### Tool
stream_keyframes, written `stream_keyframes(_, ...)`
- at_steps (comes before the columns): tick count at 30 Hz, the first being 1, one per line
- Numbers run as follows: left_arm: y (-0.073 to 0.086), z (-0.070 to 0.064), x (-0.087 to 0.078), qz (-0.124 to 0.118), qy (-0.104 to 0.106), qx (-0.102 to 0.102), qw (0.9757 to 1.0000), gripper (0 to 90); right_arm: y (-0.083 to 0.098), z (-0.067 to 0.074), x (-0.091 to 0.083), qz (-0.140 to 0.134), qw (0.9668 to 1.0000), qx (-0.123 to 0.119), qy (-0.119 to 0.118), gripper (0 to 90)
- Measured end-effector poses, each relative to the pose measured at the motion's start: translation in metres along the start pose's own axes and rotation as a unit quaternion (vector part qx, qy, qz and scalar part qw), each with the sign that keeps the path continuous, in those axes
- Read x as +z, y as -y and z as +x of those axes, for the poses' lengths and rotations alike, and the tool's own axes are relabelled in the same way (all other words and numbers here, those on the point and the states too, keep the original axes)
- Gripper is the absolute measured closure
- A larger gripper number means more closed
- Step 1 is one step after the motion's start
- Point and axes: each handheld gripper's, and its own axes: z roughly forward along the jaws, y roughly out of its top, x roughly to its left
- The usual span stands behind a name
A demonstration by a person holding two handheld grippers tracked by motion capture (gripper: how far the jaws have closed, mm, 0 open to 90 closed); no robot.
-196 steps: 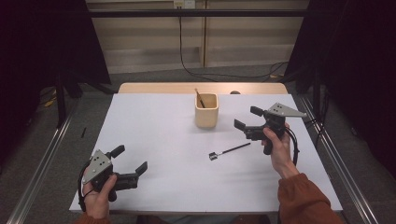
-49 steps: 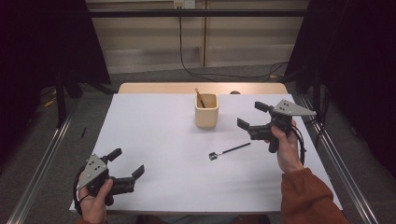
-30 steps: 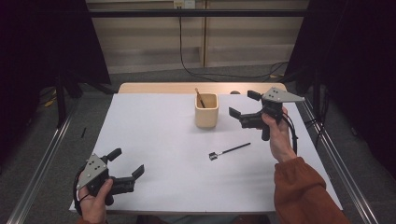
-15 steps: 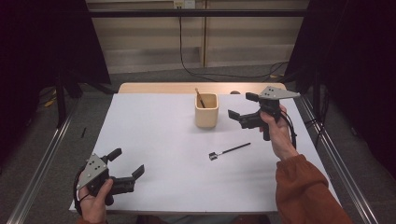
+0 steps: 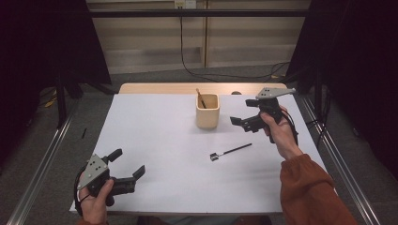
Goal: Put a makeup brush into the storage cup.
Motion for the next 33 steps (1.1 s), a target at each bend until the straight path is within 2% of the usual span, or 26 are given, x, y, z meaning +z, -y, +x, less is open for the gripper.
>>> stream_keyframes(3,0.000,0.000,0.000,0.000,0.000,0.000,1.0000,1.1,0.000,-0.002,0.002,0.023,0.9997,0.004,-0.006,3.0)
stream_keyframes(5,0.000,0.001,-0.001,0.000,-0.001,0.000,1.0000,0.8,0.002,-0.004,0.004,0.047,0.9986,0.012,-0.019,1.4)
stream_keyframes(8,0.000,0.001,0.000,-0.001,-0.002,-0.003,1.0000,0.8,0.004,-0.004,0.007,0.070,0.9970,0.012,-0.031,1.2)
stream_keyframes(12,0.000,0.001,0.000,0.000,-0.001,-0.001,1.0000,0.8,0.006,-0.003,0.012,0.103,0.9943,0.003,-0.030,1.2)
stream_keyframes(16,0.000,0.001,0.000,0.000,-0.001,0.000,1.0000,0.8,0.009,-0.005,0.018,0.146,0.9887,0.000,-0.032,2.9)
stream_keyframes(20,0.000,0.001,0.000,0.001,0.000,0.000,1.0000,0.8,0.013,-0.008,0.023,0.178,0.9834,0.001,-0.038,7.0)
stream_keyframes(24,0.000,0.001,0.000,0.001,0.000,0.000,1.0000,0.8,0.015,-0.009,0.026,0.210,0.9764,-0.002,-0.050,7.2)
stream_keyframes(29,0.000,0.001,0.001,0.001,0.000,0.000,1.0000,0.8,0.016,-0.009,0.028,0.247,0.9676,-0.006,-0.054,5.8)
stream_keyframes(33,0.000,0.001,0.001,0.001,0.001,0.000,1.0000,0.8,0.018,-0.009,0.031,0.274,0.9593,-0.009,-0.070,4.4)
